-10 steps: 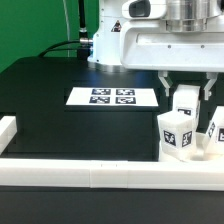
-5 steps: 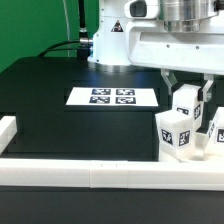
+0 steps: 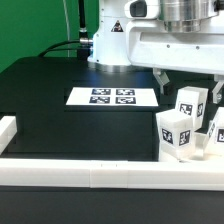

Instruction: Assemble stool

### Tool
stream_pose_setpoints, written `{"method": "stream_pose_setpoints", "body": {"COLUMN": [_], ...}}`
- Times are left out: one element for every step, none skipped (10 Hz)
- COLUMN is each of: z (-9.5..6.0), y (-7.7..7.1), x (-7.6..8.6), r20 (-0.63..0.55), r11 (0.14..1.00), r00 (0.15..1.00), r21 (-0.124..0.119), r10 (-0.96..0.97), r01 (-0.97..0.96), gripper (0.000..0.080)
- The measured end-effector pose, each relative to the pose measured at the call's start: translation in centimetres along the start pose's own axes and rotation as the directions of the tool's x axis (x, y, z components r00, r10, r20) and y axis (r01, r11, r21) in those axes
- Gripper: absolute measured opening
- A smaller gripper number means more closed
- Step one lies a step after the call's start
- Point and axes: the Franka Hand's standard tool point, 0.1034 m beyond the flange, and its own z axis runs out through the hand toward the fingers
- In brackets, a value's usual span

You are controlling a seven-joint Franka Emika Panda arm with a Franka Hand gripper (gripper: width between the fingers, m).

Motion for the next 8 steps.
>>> {"method": "stream_pose_setpoints", "body": {"z": [0.0,0.0,-0.1,-1.0,-1.7,-1.9,-1.8,-1.7], "y": [0.0,0.0,0.1,0.0,-0.2,-0.3,-0.2,-0.2], "x": [0.0,0.0,-0.1,-0.1,-0.1,-0.2,-0.2,-0.2], "r20": [0.000,0.000,0.006,0.021,0.024,0.028,0.029,0.031], "r11": [1.000,1.000,0.999,0.993,0.980,0.979,0.979,0.956], "r00": [1.000,1.000,0.999,0.993,0.980,0.979,0.979,0.956], "r21": [0.000,0.000,-0.007,-0.016,-0.014,-0.014,-0.014,-0.012], "r10": [0.000,-0.001,-0.032,-0.119,-0.196,-0.202,-0.203,-0.291], "r01": [0.000,0.001,0.032,0.119,0.197,0.202,0.203,0.292], "gripper": [0.0645,0.0649,0.0649,0.0649,0.0649,0.0649,0.0649,0.0649]}}
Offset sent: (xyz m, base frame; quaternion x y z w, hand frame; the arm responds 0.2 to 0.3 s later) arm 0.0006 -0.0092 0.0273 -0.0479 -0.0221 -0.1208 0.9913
